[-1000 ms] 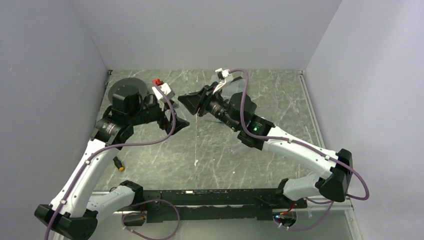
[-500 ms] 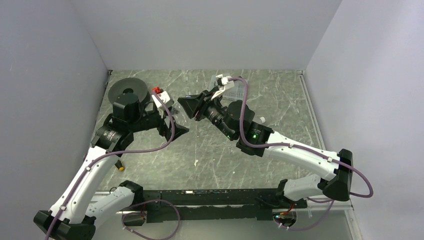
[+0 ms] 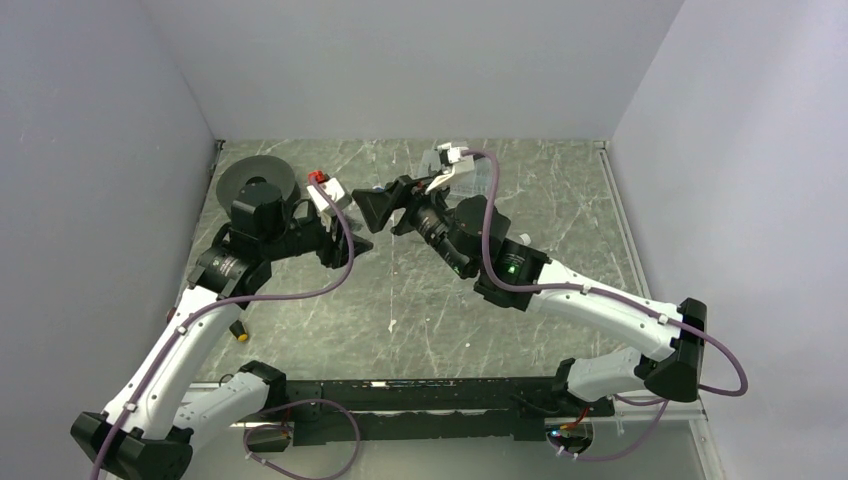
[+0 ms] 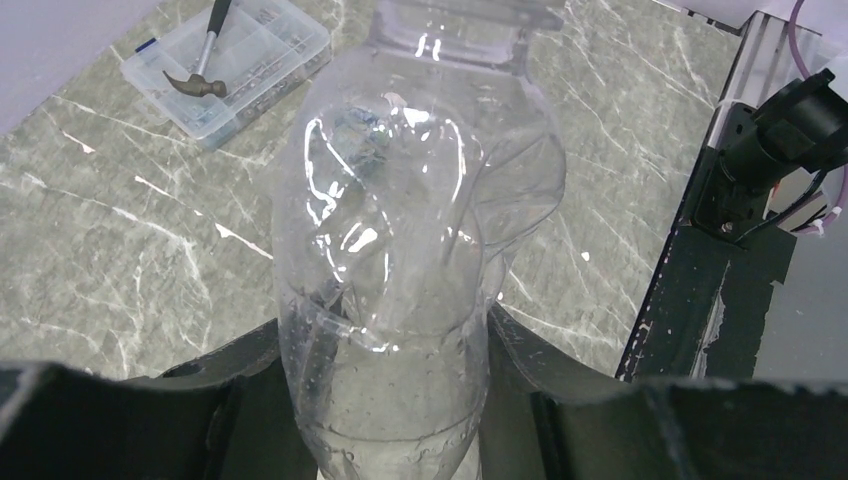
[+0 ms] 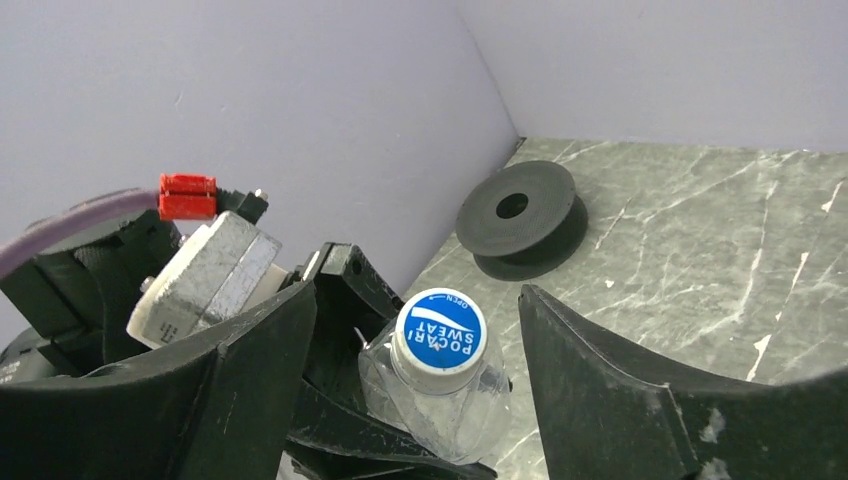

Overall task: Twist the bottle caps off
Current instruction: Pick up the plastic bottle at the center of the board, then unscrew the bottle cap from the plastic bottle.

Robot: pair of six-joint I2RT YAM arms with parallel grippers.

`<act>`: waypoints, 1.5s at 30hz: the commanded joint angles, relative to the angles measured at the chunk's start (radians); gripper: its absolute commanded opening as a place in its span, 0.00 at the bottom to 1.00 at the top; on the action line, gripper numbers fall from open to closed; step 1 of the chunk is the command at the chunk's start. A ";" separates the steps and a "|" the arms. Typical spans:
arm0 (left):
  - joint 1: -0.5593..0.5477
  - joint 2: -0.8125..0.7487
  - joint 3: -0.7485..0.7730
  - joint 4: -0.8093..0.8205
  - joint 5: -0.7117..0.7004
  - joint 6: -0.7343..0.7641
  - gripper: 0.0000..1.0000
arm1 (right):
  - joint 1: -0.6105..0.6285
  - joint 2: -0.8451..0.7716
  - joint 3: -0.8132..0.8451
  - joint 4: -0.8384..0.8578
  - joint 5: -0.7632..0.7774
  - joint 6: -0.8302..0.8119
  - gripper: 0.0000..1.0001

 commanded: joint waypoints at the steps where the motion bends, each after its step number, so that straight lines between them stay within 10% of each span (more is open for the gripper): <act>1: -0.001 -0.009 0.030 0.039 -0.018 -0.019 0.36 | 0.000 -0.029 0.078 -0.053 0.074 0.041 0.76; 23: -0.001 -0.014 0.070 0.066 -0.080 -0.074 0.27 | -0.048 0.063 0.205 -0.238 0.021 0.183 0.57; 39: -0.001 -0.002 0.090 0.064 -0.047 -0.109 0.28 | -0.051 0.080 0.194 -0.156 -0.060 0.161 0.09; 45: -0.001 -0.001 0.124 0.076 0.123 -0.244 0.28 | -0.160 0.046 0.135 -0.057 -0.385 0.136 0.00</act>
